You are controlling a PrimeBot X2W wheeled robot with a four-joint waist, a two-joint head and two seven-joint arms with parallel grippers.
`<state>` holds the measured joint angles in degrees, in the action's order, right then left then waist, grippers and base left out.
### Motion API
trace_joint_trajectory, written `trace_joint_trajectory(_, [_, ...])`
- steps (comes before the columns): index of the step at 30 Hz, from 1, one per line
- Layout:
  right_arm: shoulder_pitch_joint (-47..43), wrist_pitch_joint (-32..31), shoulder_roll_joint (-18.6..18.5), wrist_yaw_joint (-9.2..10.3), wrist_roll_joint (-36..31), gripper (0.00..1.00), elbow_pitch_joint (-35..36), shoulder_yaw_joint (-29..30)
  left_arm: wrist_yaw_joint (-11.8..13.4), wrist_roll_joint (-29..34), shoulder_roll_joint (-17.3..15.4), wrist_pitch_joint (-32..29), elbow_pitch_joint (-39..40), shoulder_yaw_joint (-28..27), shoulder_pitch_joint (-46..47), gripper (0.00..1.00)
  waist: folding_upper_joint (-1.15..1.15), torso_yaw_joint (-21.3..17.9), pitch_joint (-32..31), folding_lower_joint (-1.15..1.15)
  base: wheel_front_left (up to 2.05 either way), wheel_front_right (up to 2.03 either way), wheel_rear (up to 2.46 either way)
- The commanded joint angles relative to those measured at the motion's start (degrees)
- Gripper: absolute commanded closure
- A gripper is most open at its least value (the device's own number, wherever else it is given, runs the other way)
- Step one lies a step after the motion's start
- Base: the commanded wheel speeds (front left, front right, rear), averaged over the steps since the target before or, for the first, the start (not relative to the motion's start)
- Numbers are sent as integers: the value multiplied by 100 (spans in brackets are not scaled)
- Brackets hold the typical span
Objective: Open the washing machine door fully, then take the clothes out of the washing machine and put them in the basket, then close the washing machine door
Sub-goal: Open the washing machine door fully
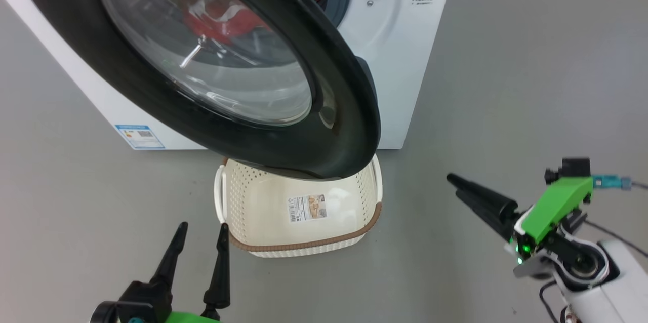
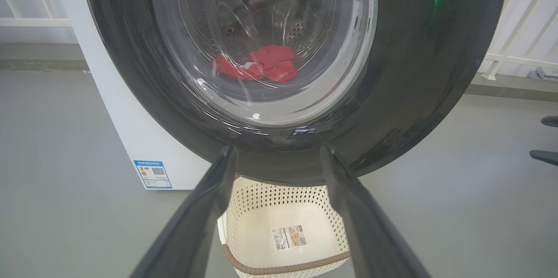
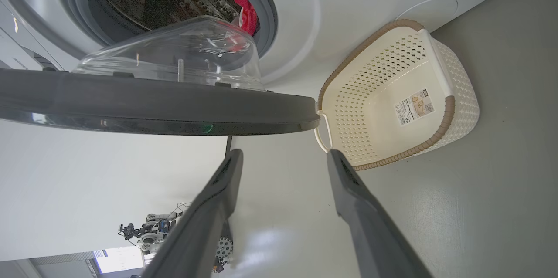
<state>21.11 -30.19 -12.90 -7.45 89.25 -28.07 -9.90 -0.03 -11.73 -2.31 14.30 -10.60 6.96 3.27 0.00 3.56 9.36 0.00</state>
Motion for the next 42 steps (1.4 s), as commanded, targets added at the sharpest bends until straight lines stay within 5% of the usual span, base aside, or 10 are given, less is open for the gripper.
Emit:
trace_joint_trajectory(1, [-80,71,-19,-3,12,0,151,-47,-28,45,-56,70,111,-216,-4,0,0,-37,-29,0,0,0,0])
trace_joint_trajectory(11, [-604,676,-60,-3,-386,0,146,-189,-83,100,-56,70,62,-267,-64,0,0,-125,-109,0,0,0,0])
trace_joint_trajectory(35, [-841,4468,-1101,-3,-2410,0,20,-2340,-76,61,-56,70,-30,-304,-111,0,0,-174,-151,0,0,0,0])
trace_joint_trajectory(42, [-1010,4516,-890,-3,-3953,0,214,-1469,-56,61,-56,70,-11,-301,-95,0,0,-189,-120,0,0,0,0])
